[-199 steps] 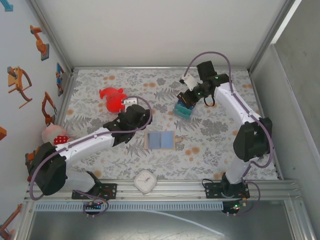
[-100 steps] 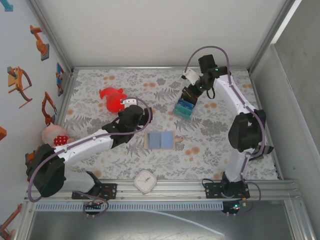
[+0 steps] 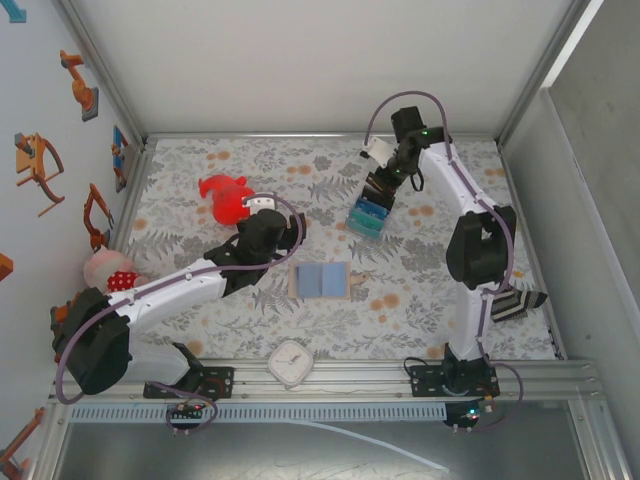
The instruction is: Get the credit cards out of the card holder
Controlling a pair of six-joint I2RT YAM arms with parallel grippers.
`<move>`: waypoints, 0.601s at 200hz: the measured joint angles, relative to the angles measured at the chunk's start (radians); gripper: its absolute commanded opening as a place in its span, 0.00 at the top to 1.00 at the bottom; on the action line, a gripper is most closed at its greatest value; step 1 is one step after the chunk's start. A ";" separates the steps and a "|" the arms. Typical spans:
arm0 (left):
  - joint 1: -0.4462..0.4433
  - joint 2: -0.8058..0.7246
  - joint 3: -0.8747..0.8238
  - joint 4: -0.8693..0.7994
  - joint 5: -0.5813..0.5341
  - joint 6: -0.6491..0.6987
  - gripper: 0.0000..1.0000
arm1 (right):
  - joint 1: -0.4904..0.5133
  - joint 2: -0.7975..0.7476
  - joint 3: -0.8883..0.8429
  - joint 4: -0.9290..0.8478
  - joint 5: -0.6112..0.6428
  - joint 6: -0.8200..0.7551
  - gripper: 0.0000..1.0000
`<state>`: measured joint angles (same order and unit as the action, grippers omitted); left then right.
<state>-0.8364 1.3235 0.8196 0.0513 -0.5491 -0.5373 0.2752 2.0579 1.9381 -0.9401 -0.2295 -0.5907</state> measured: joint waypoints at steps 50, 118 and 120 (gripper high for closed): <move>0.001 0.000 -0.003 0.025 0.005 0.004 0.03 | -0.001 0.039 0.026 -0.032 0.014 -0.020 1.00; 0.011 0.000 -0.004 0.032 0.016 0.004 0.03 | -0.001 0.078 0.061 -0.051 0.013 -0.032 1.00; 0.011 0.000 -0.004 0.032 0.016 0.004 0.03 | -0.001 0.080 0.063 -0.052 0.014 -0.033 1.00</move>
<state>-0.8253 1.3239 0.8158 0.0830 -0.5335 -0.5331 0.2745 2.1376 2.0014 -0.9920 -0.2157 -0.6235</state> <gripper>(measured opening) 0.968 0.041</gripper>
